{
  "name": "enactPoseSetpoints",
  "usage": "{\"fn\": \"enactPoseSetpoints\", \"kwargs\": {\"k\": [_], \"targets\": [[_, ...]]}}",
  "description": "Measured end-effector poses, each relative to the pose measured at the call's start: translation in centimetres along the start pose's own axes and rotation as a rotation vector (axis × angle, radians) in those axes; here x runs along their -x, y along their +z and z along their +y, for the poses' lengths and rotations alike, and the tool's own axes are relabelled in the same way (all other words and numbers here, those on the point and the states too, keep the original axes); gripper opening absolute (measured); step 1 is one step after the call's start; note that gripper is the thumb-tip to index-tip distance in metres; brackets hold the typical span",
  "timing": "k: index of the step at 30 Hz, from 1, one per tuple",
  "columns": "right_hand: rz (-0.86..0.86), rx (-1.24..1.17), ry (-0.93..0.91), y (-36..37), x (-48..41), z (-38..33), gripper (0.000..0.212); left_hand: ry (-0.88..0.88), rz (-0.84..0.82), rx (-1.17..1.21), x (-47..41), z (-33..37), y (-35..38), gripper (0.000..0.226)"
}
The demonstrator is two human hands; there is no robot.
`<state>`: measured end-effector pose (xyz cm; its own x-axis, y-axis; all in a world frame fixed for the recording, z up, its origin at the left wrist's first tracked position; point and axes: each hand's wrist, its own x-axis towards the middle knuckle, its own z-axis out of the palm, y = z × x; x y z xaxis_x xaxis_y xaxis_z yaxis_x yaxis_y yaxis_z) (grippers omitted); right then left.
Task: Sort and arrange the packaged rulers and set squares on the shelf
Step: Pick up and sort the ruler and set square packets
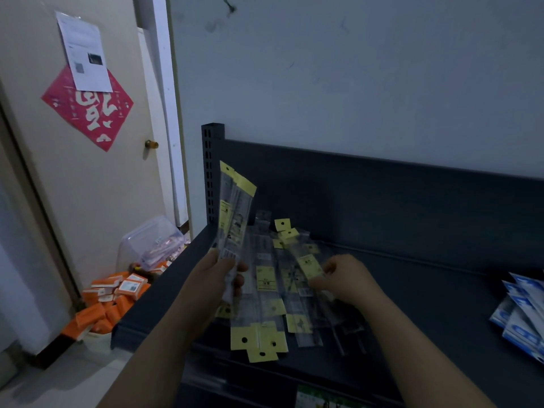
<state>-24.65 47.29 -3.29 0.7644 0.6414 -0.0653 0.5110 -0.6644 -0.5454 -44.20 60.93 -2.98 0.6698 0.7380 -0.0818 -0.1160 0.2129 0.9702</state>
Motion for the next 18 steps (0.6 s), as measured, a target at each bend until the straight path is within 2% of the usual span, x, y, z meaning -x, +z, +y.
{"fn": "enactPoseSetpoints", "kwargs": {"k": [2,4,7,13,15,18], "targets": [[-0.019,0.043,-0.009,0.2,0.2,-0.3,0.037,-0.012,0.013,0.025,-0.1,-0.2,0.1,0.015],[-0.026,0.103,-0.015,0.1,0.5,-0.7,0.031,-0.020,0.021,0.032,-0.1,-0.4,0.1,0.015],[-0.019,0.184,0.044,-0.4,0.6,-0.9,0.037,-0.016,0.023,0.021,-0.1,-0.6,0.1,0.016],[-0.111,0.162,0.091,-0.8,0.7,-0.8,0.038,-0.012,0.016,0.017,0.5,-0.7,-0.2,0.017],[-0.060,0.056,0.042,-0.6,0.4,-0.2,0.041,0.004,0.021,-0.002,0.7,-0.8,-0.3,0.018],[-0.036,-0.393,0.037,-0.6,0.6,0.5,0.042,0.031,0.018,-0.024,0.8,-0.8,-0.2,0.018]]}}
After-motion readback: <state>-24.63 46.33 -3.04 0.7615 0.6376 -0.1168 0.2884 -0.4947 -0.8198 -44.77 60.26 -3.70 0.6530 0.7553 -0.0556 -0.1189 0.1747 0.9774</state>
